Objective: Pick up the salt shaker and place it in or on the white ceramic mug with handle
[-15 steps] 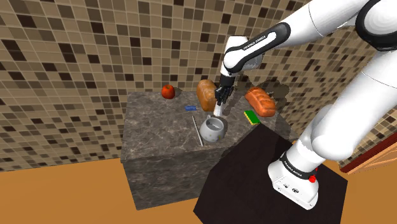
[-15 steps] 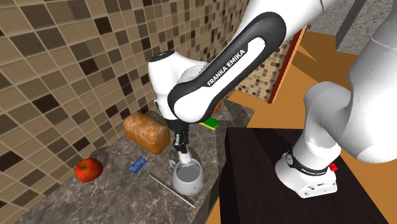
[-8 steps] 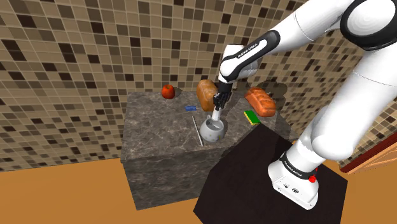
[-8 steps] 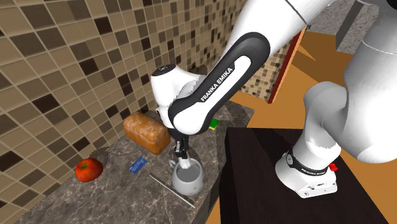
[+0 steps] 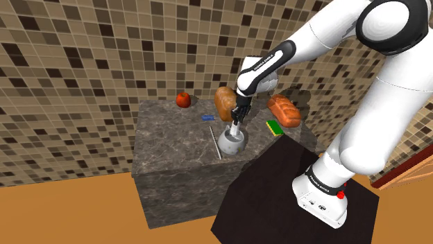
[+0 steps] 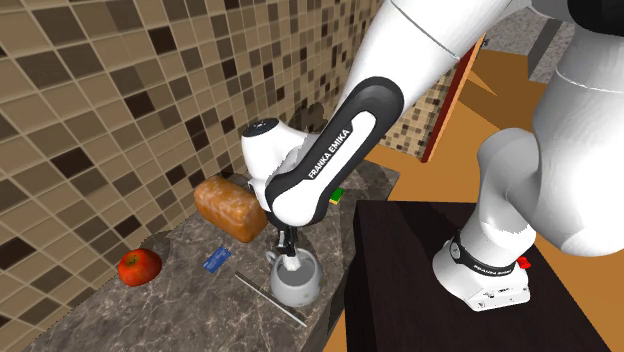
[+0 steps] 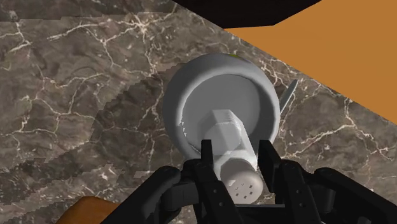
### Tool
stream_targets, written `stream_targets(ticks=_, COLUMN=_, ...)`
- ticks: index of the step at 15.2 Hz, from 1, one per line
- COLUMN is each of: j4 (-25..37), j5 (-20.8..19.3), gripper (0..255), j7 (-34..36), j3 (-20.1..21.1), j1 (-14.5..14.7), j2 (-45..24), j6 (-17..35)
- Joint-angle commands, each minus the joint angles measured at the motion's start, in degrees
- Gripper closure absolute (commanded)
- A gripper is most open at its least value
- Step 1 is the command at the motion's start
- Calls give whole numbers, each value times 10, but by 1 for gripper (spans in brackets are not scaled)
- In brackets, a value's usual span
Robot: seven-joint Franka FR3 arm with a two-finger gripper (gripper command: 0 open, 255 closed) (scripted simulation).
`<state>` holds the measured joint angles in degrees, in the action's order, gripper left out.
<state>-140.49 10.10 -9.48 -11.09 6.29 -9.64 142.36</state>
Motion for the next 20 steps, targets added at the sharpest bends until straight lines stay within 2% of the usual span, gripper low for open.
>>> stream_targets(ticks=1, j4=0, j5=1, gripper=255, j7=-1, j3=0, j1=0, j2=-1, j6=1)
stream_targets(ticks=5, j4=0, j5=1, gripper=255, j7=-1, j3=0, j1=0, j2=-1, j6=1)
stream_targets(ticks=6, j4=0, j5=1, gripper=0, j7=-1, j3=0, j1=0, j2=-1, j6=1)
stream_targets(ticks=11, j4=0, j5=1, gripper=0, j7=-1, j3=0, j1=0, j2=-1, j6=1)
stream_targets(ticks=15, j4=19, j5=-30, gripper=0, j7=21, j3=-10, j1=0, j2=57, j6=-73)
stream_targets(ticks=20, j4=19, j5=-30, gripper=0, j7=21, j3=-10, j1=0, j2=57, j6=-73)
